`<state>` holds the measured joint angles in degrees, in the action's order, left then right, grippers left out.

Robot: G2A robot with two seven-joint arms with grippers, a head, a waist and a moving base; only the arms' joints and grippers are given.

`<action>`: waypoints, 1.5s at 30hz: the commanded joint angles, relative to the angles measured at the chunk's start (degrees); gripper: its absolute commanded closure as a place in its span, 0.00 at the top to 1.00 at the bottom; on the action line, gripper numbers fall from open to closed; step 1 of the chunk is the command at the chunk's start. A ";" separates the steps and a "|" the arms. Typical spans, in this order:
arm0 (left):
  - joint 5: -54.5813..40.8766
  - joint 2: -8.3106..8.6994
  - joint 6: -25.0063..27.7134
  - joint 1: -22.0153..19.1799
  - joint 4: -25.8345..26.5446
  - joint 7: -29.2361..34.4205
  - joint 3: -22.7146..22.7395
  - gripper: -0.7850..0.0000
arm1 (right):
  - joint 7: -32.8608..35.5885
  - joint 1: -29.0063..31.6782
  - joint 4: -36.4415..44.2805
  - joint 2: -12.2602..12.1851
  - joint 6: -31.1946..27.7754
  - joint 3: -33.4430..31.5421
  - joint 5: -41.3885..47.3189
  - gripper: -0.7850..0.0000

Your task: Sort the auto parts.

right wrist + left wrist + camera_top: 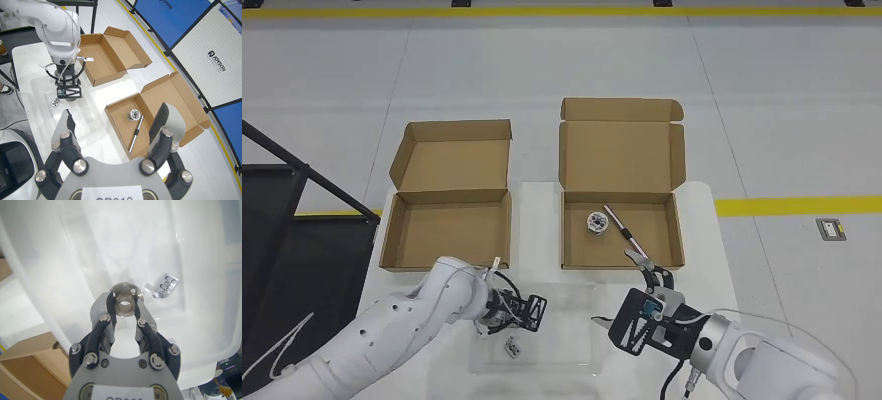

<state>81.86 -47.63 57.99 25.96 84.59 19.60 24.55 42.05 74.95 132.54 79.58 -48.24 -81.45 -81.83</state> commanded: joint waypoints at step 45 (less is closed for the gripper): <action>-10.70 12.28 -28.59 16.06 -4.95 -9.42 37.03 0.00 | 0.00 0.00 0.00 0.00 0.00 0.00 0.00 1.00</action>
<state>70.88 -34.81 28.22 44.67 82.18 9.59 62.59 42.05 74.95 132.54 79.58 -48.24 -81.45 -81.83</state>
